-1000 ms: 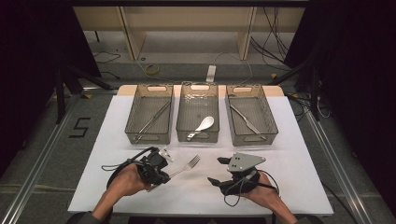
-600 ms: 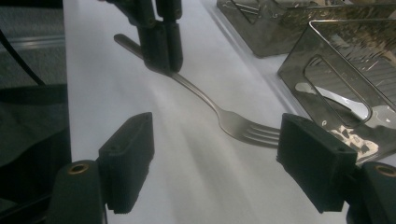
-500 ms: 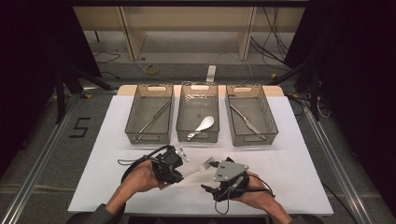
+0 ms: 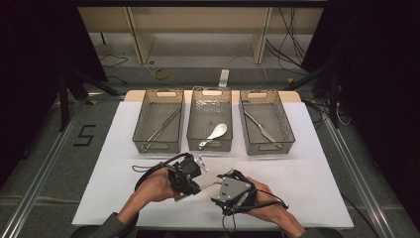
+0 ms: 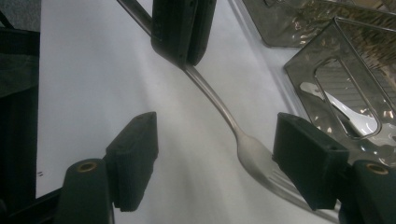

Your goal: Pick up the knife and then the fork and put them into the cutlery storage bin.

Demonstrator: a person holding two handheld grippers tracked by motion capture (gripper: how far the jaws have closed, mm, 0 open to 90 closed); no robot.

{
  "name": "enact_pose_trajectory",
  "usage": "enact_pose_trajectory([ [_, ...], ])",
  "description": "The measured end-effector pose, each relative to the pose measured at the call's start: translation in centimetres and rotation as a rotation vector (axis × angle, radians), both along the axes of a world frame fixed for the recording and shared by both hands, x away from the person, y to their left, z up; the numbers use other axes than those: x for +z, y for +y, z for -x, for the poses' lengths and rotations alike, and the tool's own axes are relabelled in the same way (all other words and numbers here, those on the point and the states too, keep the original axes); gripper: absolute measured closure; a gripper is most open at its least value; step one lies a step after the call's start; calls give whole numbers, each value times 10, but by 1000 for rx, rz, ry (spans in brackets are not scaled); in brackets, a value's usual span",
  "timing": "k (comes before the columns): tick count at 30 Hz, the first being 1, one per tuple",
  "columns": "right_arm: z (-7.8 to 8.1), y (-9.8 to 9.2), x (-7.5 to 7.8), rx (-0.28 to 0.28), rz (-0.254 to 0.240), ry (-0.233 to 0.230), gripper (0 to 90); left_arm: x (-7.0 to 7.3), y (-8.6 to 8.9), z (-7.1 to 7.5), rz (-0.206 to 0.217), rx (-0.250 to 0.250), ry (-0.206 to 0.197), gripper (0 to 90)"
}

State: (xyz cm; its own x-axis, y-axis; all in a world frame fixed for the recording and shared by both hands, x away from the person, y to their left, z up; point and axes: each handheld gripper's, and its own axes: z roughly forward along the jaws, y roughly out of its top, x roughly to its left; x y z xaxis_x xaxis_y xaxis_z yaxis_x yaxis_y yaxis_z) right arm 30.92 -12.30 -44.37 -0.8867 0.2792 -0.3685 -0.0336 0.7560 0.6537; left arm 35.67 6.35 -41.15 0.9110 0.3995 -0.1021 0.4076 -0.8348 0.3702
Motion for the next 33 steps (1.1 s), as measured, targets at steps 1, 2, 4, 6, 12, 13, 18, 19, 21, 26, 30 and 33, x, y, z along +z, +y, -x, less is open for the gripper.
enact_pose_trajectory([
  [1, 0, 1, 0, 3, 6, -8, 333, 0, -1, 1, -5, -7, -1, 817],
  [2, 0, 2, -1, 8, 9, -13, 342, 1, -3, 1, -5, -11, 4, 817],
  [4, 1, 4, -2, 14, 24, -18, 364, 1, -6, 3, -3, -14, 13, 817],
  [6, 0, 6, -4, 30, 33, -24, 401, 2, -8, 3, -3, -22, 21, 817],
  [12, 0, 11, -8, 63, 106, -77, 525, 4, -13, 4, -5, -44, 43, 816],
  [13, 0, 12, -9, 61, 112, -95, 544, 4, -13, 4, -7, -47, 44, 816],
  [18, 3, 15, -12, 71, 118, -121, 668, 5, -14, 4, -3, -48, 48, 816],
  [19, 3, 15, -11, 83, 130, -127, 699, 5, -14, 4, -4, -50, 49, 816],
  [21, 3, 14, -9, 105, 153, -157, 758, 5, -14, 4, -2, -51, 49, 816],
  [26, 10, 16, -16, 135, 214, -220, 875, 8, -10, 0, 37, -42, 66, 829],
  [30, 8, 15, -15, 150, 216, -218, 881, 8, -10, -2, 55, -23, 70, 808],
  [33, 6, 13, -15, 132, 208, -208, 882, 13, -6, -3, 94, -1, 62, 692],
])
